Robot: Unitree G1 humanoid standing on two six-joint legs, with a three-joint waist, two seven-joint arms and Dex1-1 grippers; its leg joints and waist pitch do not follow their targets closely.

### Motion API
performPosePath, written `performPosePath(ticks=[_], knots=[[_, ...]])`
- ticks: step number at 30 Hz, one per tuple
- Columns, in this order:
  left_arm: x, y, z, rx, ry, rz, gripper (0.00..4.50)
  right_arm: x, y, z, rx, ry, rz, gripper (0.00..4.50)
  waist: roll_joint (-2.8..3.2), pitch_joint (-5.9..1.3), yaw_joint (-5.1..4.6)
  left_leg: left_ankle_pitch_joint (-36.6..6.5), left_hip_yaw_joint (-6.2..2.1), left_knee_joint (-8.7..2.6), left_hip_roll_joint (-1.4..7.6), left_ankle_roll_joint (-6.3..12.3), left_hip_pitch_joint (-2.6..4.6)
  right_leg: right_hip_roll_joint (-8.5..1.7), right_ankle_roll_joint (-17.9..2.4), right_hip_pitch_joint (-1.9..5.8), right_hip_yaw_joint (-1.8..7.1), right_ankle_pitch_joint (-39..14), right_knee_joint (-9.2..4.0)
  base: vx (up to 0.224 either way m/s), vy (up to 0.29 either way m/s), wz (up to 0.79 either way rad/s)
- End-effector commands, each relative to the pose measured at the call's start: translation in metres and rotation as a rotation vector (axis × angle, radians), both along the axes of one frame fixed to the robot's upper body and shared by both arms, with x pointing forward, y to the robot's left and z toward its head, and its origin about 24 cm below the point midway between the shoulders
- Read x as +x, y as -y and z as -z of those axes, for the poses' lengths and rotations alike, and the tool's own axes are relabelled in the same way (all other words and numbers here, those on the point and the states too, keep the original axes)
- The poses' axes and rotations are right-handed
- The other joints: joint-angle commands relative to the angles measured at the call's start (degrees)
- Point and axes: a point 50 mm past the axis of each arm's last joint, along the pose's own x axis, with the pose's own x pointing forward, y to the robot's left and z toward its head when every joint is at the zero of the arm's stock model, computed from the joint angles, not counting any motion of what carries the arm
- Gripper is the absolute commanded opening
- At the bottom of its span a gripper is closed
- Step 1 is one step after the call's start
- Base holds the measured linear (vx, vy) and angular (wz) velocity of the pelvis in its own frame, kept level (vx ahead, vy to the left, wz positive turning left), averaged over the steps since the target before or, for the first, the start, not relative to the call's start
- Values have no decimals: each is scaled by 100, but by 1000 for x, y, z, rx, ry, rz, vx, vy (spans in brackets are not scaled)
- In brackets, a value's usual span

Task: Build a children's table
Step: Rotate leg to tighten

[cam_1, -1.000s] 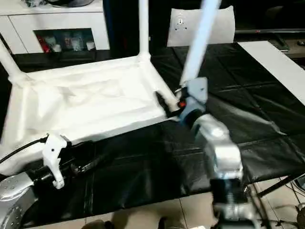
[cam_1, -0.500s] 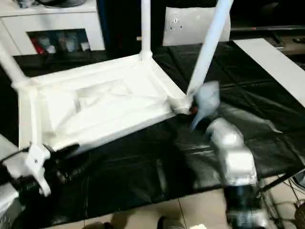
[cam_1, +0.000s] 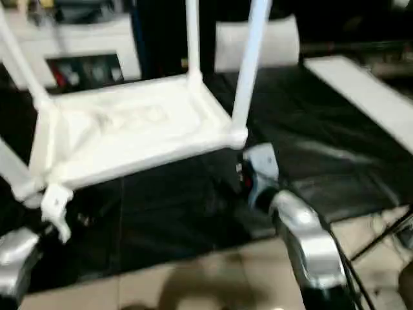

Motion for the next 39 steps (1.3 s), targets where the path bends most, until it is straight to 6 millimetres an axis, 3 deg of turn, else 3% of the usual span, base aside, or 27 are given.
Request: performPosePath(ticks=[1, 4, 6, 7, 8, 9, 12, 14, 19, 20, 22, 23, 24, 26, 27, 28, 29, 30, 31, 32, 33, 34, 35, 36, 37, 38, 39], knots=[[-7, 12, -3, -67, -9, 18, 443, -2, -1, -9, 12, 28, -6, 450, 110, -298, -28, -1497, -128, -641, 444, -9, -6, -316, -1113, 237, 290, -791, -530, -71, 7, -1], [-14, 32, -26, -204, 82, -3, 443, -9, -2, -11, 44, 14, 13, 450, 12, -208, -66, -2456, -53, -666, 447, -90, -44, -397, -1123, 162, 329, -1835, -683, 0, 0, 0], [-19, 45, -33, -246, 99, -49, 443, -16, -6, -12, 60, 10, -3, 450, -2, -193, -41, -2477, -14, -642, 423, -79, -15, -395, -963, 89, 359, -2191, -775, 0, 0, 0], [-20, 51, -37, -271, 119, -64, 443, -18, -7, -13, 70, 12, -9, 450, -122, -180, -46, -2320, 18, -642, 402, -11, -43, -383, -828, 97, 354, -2357, -830, 0, 0, 0], [-21, 55, -43, -298, 138, -83, 443, -19, -9, -14, 80, 16, -8, 450, -92, -178, -32, -2221, 13, -643, 390, 0, -60, -390, -779, 108, 349, -2424, -809, 0, 0, 0], [-22, 61, -50, -311, 169, -88, 443, -21, -10, -15, 98, 21, -4, 450, -243, -198, -47, -1895, 68, -653, 391, 82, -81, -370, -618, 122, 343, -2483, -875, 0, 0, 0], [-20, 70, -68, -309, 241, -102, 443, -23, -12, -19, 138, 38, -2, 450, -185, -197, -11, -1720, 88, -665, 426, 81, -56, -376, -544, 78, 351, -2541, -873, 0, 0, 0], [-10, 81, -90, -306, 275, -119, 443, -23, -14, -25, 177, 60, 4, 450, -226, -231, -13, -1534, 95, -668, 438, 33, -83, -345, -562, 106, 346, -2105, -835, 0, 0, 0], [-5, 86, -99, -270, 261, -172, 443, -21, -15, -25, 164, 71, 20, 450, -273, -373, 0, -467, 152, -556, 401, 163, -87, -284, -945, 219, 336, -21, -607, 32, 0, 0], [-4, 87, -102, -254, 284, -180, 443, -20, -16, -25, 154, 77, 29, 450, -319, -352, 48, -249, -17, -596, 267, 501, -318, -349, -977, 379, 153, 283, -561, 0, 0, 0], [-6, 86, -102, -234, 280, -193, 443, -20, -19, -25, 145, 86, 17, 450, -156, -456, -7, 737, -208, -405, 103, 1580, -356, -393, -1235, 461, -134, 1140, -557, 9, -6, 20], [-6, 86, -102, -221, 284, -196, 443, -20, -20, -25, 145, 87, 11, 450, -148, -453, -25, 994, -257, -370, 90, 1820, -357, -391, -1316, 456, -185, 1249, -553, 29, -23, 51], [-8, 82, -103, -200, 284, -247, 443, -21, -26, -25, 144, 91, -17, 450, -23, -477, -65, 1552, -526, -339, 190, 2041, -216, -152, -1477, 423, -375, 1040, -453, 29, -23, 51], [-8, 81, -103, -213, 268, -279, 443, -21, -27, -25, 140, 95, -24, 450, 43, -420, -109, 1501, -858, -473, 351, 2225, -123, 68, -1485, 360, -436, 343, -271, 3, -57, 49], [-9, 80, -102, -220, 252, -293, 443, -21, -28, -24, 139, 97, -25, 450, 88, -361, -153, 866, -1200, -649, 552, 2408, 38, 172, -1538, 170, -379, -683, -31, -11, -70, 51], [-10, 77, -99, -215, 224, -318, 443, -21, -28, -24, 136, 103, -22, 450, 66, -331, -118, -131, -1294, -753, 515, 2296, 61, 132, -1502, 135, -200, -1143, 67, -23, -109, 70], [-11, 77, -99, -208, 225, -316, 443, -21, -28, -24, 135, 106, -20, 450, -21, -305, -101, -568, -1229, -794, 373, 2017, -69, 56, -1567, 197, -69, -1020, -24, -58, -137, 70], [-12, 77, -98, -188, 228, -310, 443, -20, -27, -23, 123, 113, -5, 450, -177, -248, 34, -1156, -913, -478, -158, 1196, -482, -516, -1507, 398, 226, -1252, -576, -58, -137, 70], [-12, 77, -98, -184, 229, -310, 443, -20, -26, -23, 121, 115, -2, 450, -359, -293, 178, -693, -536, 363, -154, 663, -379, -1299, -384, 432, 190, -3262, -1168, -82, -113, 50], [-14, 76, -98, -179, 228, -314, 443, -18, -24, -22, 121, 116, 32, 450, -416, -261, 199, -384, -425, 653, -105, 518, -474, -1477, -8, 408, 208, -3943, -1344, -59, -73, 50], [-14, 75, -98, -180, 239, -325, 443, -16, -18, -19, 153, 84, 100, 450, -425, -247, 246, -390, -406, 987, -46, 373, -673, -1653, 523, 435, 317, -4071, -1242, -59, -73, 50], [-14, 74, -98, -177, 238, -332, 443, -16, -17, -18, 165, 68, 117, 450, -394, -256, 269, -423, -412, 931, 23, 295, -635, -1657, 374, 457, 375, -3798, -1164, -36, -36, 50], [-14, 74, -98, -175, 236, -337, 443, -15, -16, -17, 172, 57, 127, 450, -421, -273, 311, -444, -378, 842, 77, 291, -607, -1618, 50, 542, 258, -3401, -1116, -32, 16, 41], [-14, 71, -96, -163, 225, -360, 443, -14, -14, -14, 150, 29, 154, 450, -340, -335, 388, -290, -313, 378, 211, 437, -463, -1305, -803, 689, -74, -2338, -1015, -32, 16, 41], [-13, 70, -96, -159, 222, -368, 443, -14, -13, -13, 135, 22, 162, 450, -72, -485, 348, 32, -283, -224, 416, 463, 46, -455, -1308, 494, -150, -730, -590, -31, 82, 32], [-12, 68, -94, -151, 211, -377, 443, -14, -13, -12, 126, 21, 159, 450, -62, -453, 198, 450, -340, -289, 538, 606, 142, -241, -1187, 382, -224, -62, -470, -33, 104, 16], [-10, 65, -93, -146, 201, -394, 443, -15, -13, -12, 109, 35, 153, 450, 83, -519, 144, 716, -469, -375, 741, 578, 221, -78, -942, 222, -154, 513, -215, -33, 104, 16]])
